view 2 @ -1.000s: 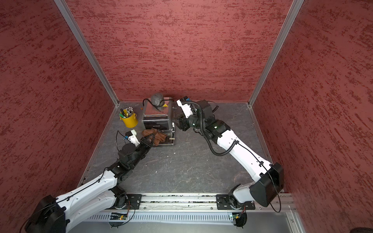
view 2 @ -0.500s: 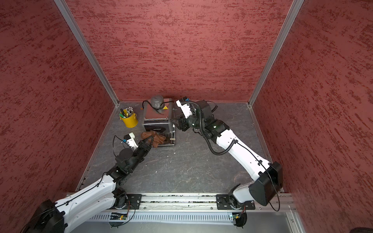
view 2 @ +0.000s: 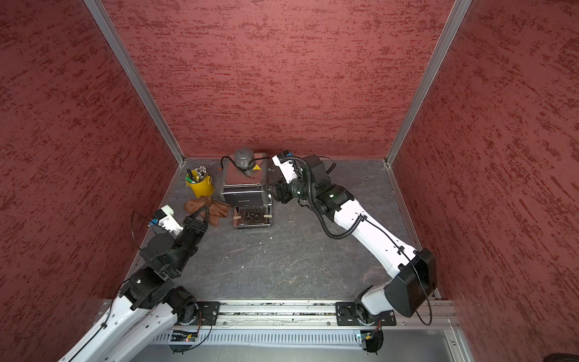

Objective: Wipe the surface of a coffee machine
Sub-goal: Wipe the dirt from the surface of the coffee machine.

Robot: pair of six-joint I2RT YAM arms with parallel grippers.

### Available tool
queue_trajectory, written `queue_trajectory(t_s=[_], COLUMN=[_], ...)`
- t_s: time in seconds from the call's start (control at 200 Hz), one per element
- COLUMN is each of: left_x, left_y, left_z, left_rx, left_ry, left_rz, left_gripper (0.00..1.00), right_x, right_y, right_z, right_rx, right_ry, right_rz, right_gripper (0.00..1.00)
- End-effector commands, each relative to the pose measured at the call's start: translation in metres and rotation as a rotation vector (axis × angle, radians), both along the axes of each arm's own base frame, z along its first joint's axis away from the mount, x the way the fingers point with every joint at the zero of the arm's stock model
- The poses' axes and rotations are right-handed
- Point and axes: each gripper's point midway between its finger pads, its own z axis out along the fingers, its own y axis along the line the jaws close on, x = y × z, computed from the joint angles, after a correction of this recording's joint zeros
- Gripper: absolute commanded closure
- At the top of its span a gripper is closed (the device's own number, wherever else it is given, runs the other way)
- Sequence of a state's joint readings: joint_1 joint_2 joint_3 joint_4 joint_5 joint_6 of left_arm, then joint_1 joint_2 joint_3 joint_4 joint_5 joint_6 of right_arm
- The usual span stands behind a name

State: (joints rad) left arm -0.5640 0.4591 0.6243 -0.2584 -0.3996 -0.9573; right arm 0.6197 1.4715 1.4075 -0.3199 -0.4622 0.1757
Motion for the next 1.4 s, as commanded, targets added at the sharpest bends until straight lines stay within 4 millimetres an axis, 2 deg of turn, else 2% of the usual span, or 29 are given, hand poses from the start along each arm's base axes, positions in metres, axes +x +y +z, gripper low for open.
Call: queue_trajectory(t_s=[0.0,0.15,0.356,0.471,0.616,0.681,0.746,0.812,0.962,1.047,1.182,1.398], left_x=[0.003,0.028,0.07,0.085,0.095,0.097,0.096,0.093,0.079,0.069,0.06,0.057], left_y=[-0.009,-0.045,-0.098,-0.119,-0.138,-0.138,-0.128,-0.111,-0.054,-0.036,-0.045,-0.092], left_z=[-0.007,0.026,0.046,0.044,0.022,0.011,0.006,0.005,0.003,-0.003,-0.006,0.005], left_rx=[0.242,0.352,0.351,0.34,0.342,0.351,0.354,0.344,0.318,0.321,0.285,0.256], left_ry=[0.146,0.215,0.269,0.293,0.378,0.412,0.434,0.445,0.493,0.529,0.529,0.418], left_rz=[-0.072,-0.229,-0.44,-0.505,-0.581,-0.587,-0.563,-0.526,-0.412,-0.384,-0.431,-0.526], left_gripper=[1.0,1.0,1.0,1.0,1.0,1.0,1.0,1.0,1.0,1.0,1.0,1.0], right_x=[0.011,0.019,0.027,0.03,0.033,0.035,0.037,0.037,0.039,0.04,0.04,0.038], right_y=[0.002,0.005,-0.002,-0.007,-0.013,-0.014,-0.015,-0.015,-0.014,-0.014,-0.013,-0.013], right_z=[0.007,0.009,0.01,0.008,0.005,0.004,0.002,0.002,0.0,-0.001,-0.001,0.0], right_rx=[0.007,0.006,-0.017,-0.041,-0.054,-0.057,-0.06,-0.06,-0.061,-0.063,-0.062,-0.056], right_ry=[-0.007,-0.02,-0.046,-0.057,-0.062,-0.06,-0.057,-0.057,-0.052,-0.048,-0.042,-0.036], right_rz=[-0.025,-0.033,-0.086,-0.115,-0.139,-0.144,-0.148,-0.148,-0.145,-0.143,-0.142,-0.138], right_gripper=[0.51,0.52,0.51,0.51,0.51,0.51,0.51,0.51,0.51,0.51,0.51,0.51])
